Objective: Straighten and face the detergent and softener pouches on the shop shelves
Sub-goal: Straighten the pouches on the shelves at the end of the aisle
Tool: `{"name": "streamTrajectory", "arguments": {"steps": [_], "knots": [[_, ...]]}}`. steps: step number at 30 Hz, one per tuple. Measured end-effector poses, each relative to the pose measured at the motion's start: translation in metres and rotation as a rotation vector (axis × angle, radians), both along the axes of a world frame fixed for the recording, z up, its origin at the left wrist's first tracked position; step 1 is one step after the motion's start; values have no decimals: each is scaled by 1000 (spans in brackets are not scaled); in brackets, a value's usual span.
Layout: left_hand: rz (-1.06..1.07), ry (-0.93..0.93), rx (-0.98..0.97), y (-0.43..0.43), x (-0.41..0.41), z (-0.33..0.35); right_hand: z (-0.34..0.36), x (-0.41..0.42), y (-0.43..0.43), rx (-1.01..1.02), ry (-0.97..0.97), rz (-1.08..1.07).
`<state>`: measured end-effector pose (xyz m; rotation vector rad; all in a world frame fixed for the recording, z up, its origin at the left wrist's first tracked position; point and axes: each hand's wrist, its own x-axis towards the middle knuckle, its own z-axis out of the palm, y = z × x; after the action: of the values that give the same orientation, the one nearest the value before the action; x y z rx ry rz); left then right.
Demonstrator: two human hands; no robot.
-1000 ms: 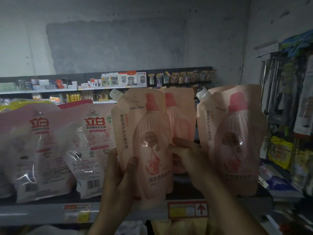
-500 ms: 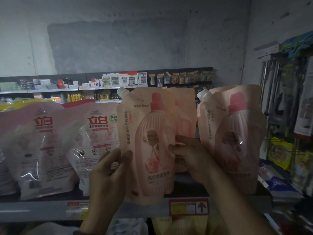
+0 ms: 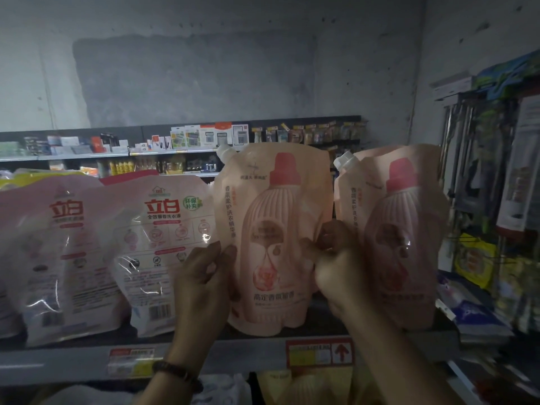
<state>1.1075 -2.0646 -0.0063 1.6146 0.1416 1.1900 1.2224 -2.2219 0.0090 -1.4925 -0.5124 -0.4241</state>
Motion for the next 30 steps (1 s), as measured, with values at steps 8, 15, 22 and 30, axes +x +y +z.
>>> {"name": "streamTrajectory", "arguments": {"steps": [8, 15, 22, 30], "knots": [[29, 9, -17, 4, 24, -13, 7, -32, -10, -62, -118, -179], [49, 11, 50, -3, 37, -12, 8, -25, -17, -178, -116, -331], [134, 69, 167, -3, 45, -19, 8, -21, -21, -339, -118, -344], [86, 116, 239, -13, 26, -11, 5, -20, -29, -343, -97, -281]]}}
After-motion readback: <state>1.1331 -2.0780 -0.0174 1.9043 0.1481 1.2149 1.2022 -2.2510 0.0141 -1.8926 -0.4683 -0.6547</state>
